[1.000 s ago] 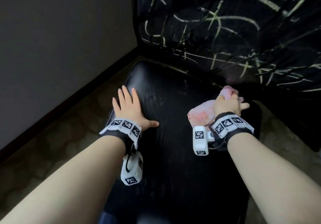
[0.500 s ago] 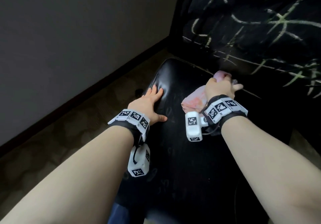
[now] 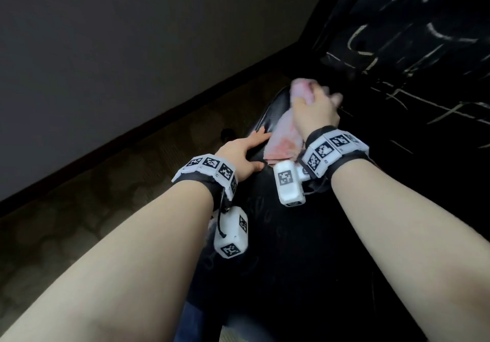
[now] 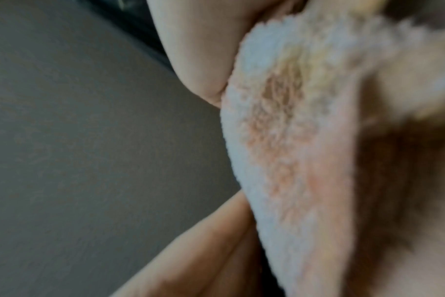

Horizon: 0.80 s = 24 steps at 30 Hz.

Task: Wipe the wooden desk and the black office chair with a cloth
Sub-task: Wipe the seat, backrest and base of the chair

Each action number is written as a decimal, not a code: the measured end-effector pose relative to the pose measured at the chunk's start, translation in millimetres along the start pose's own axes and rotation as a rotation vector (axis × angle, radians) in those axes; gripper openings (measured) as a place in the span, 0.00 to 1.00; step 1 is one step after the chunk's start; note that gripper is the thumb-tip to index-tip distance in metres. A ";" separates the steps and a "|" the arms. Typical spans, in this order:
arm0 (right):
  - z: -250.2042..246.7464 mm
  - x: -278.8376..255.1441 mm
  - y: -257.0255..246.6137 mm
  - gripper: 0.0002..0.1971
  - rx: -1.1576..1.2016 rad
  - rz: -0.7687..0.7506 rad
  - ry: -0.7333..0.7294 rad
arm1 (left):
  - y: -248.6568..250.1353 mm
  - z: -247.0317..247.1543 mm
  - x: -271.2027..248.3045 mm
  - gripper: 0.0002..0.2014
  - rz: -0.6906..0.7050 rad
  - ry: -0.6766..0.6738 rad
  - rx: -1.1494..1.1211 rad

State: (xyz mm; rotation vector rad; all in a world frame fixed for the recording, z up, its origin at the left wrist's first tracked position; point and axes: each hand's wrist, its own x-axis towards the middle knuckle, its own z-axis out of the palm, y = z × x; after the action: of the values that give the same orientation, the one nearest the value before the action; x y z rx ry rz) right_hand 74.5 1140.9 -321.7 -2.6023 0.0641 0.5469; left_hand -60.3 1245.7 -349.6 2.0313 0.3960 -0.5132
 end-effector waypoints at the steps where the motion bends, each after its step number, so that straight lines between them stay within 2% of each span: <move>1: 3.0 -0.8 -7.9 0.24 0.000 -0.051 -0.041 | -0.9 0.2 -0.5 0.33 0.004 0.041 -0.123; 3: 6.5 -1.4 -18.7 0.23 0.010 -0.109 -0.110 | -1.7 -0.4 -3.2 0.29 -0.004 0.112 -0.387; 6: 2.7 -3.5 -20.0 0.23 0.023 -0.165 -0.195 | -3.0 2.0 -7.4 0.29 -0.051 0.199 -0.604; 12: 8.6 -33.6 -21.1 0.26 0.039 -0.271 -0.468 | -12.7 5.7 -13.4 0.20 -0.371 0.526 -1.087; 14: 5.1 -44.8 -21.4 0.25 0.109 -0.275 -0.579 | -18.4 0.0 -15.5 0.18 -0.478 0.587 -1.112; 16: -4.6 -58.5 -20.3 0.22 0.220 -0.248 -0.622 | -23.0 -5.3 -20.5 0.17 -0.508 0.631 -1.052; 20: -30.3 -83.1 -20.6 0.25 0.354 -0.283 -0.519 | -18.8 -16.7 -35.2 0.18 -0.476 0.696 -0.944; 24: -69.4 -109.6 -26.7 0.29 0.320 -0.381 -0.429 | 28.7 -33.6 -60.2 0.18 -0.404 0.714 -0.893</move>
State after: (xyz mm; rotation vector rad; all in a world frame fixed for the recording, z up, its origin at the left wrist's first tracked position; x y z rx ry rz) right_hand 3.1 1126.8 -211.1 -2.0676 -0.4380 0.8554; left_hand -91.8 1257.3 -282.9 1.1849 1.2317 0.1883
